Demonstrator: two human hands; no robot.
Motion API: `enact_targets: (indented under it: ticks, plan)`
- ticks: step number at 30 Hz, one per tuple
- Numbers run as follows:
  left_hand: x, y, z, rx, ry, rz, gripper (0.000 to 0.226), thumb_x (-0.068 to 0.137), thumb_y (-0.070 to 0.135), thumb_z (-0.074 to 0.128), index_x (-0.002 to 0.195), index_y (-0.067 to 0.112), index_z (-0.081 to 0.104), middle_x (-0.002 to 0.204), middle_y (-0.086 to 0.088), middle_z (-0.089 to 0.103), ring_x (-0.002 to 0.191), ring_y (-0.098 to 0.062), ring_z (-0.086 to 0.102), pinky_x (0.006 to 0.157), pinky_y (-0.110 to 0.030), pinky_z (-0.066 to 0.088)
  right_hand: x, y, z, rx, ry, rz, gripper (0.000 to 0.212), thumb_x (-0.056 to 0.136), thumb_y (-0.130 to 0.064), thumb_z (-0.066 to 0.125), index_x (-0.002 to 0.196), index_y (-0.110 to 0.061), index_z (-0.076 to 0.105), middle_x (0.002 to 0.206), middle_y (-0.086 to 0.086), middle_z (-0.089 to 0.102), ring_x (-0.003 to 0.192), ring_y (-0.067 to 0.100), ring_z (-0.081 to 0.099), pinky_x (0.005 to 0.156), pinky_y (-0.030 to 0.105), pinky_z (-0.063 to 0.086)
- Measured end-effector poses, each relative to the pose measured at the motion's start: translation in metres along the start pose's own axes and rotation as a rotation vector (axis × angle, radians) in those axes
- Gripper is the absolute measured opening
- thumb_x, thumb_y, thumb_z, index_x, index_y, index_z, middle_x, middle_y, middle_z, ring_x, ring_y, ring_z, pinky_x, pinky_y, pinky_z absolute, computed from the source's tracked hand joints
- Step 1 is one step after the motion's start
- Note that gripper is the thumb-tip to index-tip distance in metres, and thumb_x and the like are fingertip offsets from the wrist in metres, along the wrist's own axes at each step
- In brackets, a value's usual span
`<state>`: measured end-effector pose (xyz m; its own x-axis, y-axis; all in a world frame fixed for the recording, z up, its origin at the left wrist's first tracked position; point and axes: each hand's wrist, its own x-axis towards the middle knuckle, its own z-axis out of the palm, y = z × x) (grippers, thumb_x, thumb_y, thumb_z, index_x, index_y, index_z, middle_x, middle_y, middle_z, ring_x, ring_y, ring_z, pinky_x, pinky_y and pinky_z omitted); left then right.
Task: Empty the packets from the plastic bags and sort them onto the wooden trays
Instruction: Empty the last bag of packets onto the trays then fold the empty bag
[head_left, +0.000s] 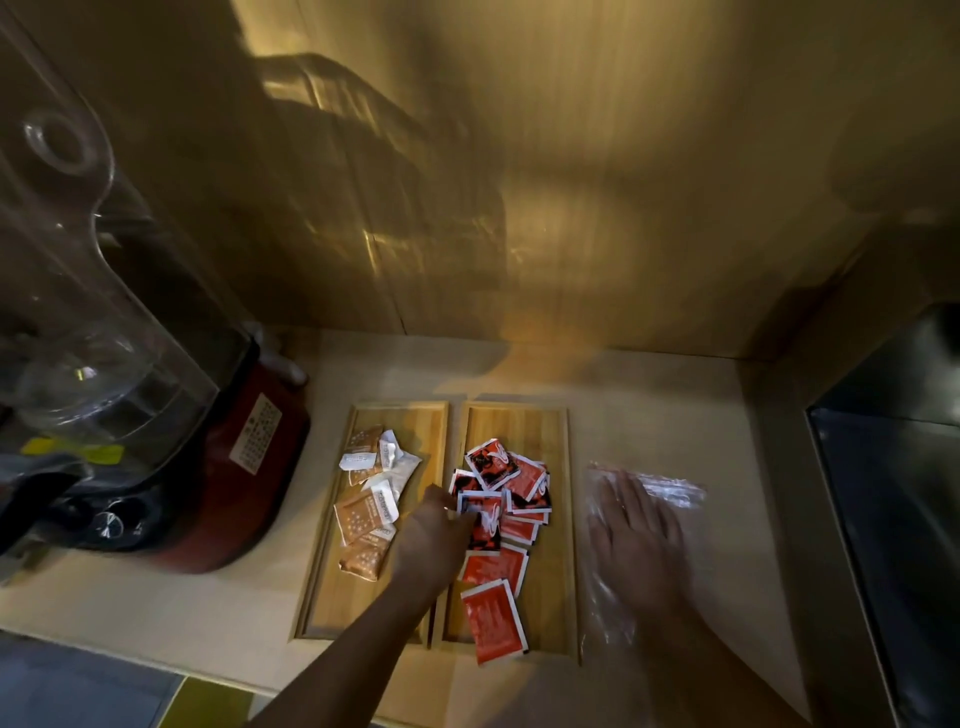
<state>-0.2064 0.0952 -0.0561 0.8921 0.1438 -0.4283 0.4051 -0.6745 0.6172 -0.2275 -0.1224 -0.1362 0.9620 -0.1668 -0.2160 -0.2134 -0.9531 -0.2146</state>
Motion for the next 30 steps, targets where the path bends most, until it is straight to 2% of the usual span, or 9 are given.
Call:
enact_targets:
  ticks: [3,6,11,15,18,22,26,28,30]
  plan:
    - [-0.005,0.013,0.001,0.055,0.014,0.131,0.016,0.091,0.031,0.053,0.095,0.016,0.057,0.092,-0.004,0.066,0.077,-0.016,0.065,0.065,-0.034,0.055,0.002,-0.003,-0.006,0.009,0.015,-0.037,0.073,0.090,-0.053,0.000,0.135,-0.019,0.047,0.145,0.004,0.046,0.136,0.020,0.039,0.108,0.038,0.017]
    - [-0.010,0.034,0.012,-0.003,-0.036,0.225,0.014,0.092,0.027,0.053,0.092,0.015,0.061,0.095,-0.002,0.065,0.082,-0.013,0.059,0.063,-0.024,0.045,0.006,-0.003,-0.018,0.050,-0.015,-0.068,0.053,0.093,-0.042,0.026,0.142,-0.022,0.032,0.155,0.001,0.026,0.144,0.016,0.018,0.114,0.039,0.016]
    - [-0.018,0.069,0.046,-0.038,-0.171,0.324,0.018,0.088,0.014,0.055,0.100,0.004,0.064,0.105,-0.014,0.066,0.095,-0.023,0.059,0.077,-0.027,0.042,-0.001,-0.001,-0.042,0.237,0.155,0.148,0.042,0.083,-0.029,0.040,0.121,-0.018,0.053,0.140,0.005,0.047,0.129,0.023,0.039,0.104,0.039,0.026]
    - [-0.022,0.071,0.083,0.260,-0.156,0.534,0.042,0.086,0.026,0.056,0.125,0.010,0.052,0.130,-0.011,0.054,0.121,-0.025,0.047,0.101,-0.031,0.037,-0.015,0.013,-0.054,0.359,0.213,0.307,0.039,0.086,-0.020,0.048,0.124,-0.015,0.051,0.140,0.006,0.045,0.129,0.025,0.038,0.104,0.038,0.024]
    - [-0.024,0.064,0.107,0.496,-0.088,0.707,0.058,0.080,0.035,0.058,0.131,0.010,0.047,0.142,-0.019,0.046,0.131,-0.034,0.043,0.108,-0.040,0.037,-0.024,0.026,-0.053,0.397,0.160,0.440,0.044,0.082,-0.024,0.050,0.125,-0.020,0.045,0.138,0.006,0.043,0.126,0.027,0.040,0.104,0.042,0.028]
    - [-0.026,0.053,0.123,0.724,-0.234,0.682,0.071,0.087,0.047,0.038,0.146,0.010,0.024,0.154,-0.017,0.007,0.145,-0.035,0.010,0.118,-0.047,0.015,-0.033,0.035,-0.052,0.508,0.083,0.672,0.045,0.081,-0.031,0.053,0.122,-0.016,0.043,0.137,0.010,0.041,0.126,0.031,0.038,0.104,0.045,0.031]
    - [-0.023,0.044,0.138,0.824,-0.232,0.683,0.067,0.071,0.056,0.039,0.115,0.015,0.066,0.122,-0.020,0.065,0.114,-0.033,0.062,0.094,-0.045,0.048,-0.035,0.040,-0.049,0.618,0.042,0.741,0.050,0.079,-0.029,0.059,0.122,-0.009,0.041,0.131,0.016,0.043,0.120,0.035,0.045,0.098,0.045,0.038]
    - [-0.020,0.043,0.143,0.831,-0.200,0.730,0.066,0.068,0.056,0.037,0.107,0.015,0.071,0.111,-0.017,0.071,0.105,-0.031,0.067,0.095,-0.045,0.049,-0.032,0.041,-0.051,0.743,-0.005,0.753,0.050,0.077,-0.025,0.062,0.117,-0.004,0.040,0.123,0.019,0.052,0.111,0.037,0.054,0.088,0.040,0.046]
    - [-0.017,0.044,0.142,0.830,-0.223,0.728,0.067,0.067,0.057,0.037,0.107,0.016,0.071,0.110,-0.017,0.071,0.104,-0.030,0.068,0.107,-0.043,0.032,-0.031,0.042,-0.054,0.797,-0.072,0.744,0.047,0.077,-0.021,0.061,0.114,-0.004,0.039,0.110,0.017,0.058,0.103,0.036,0.059,0.078,0.035,0.047]
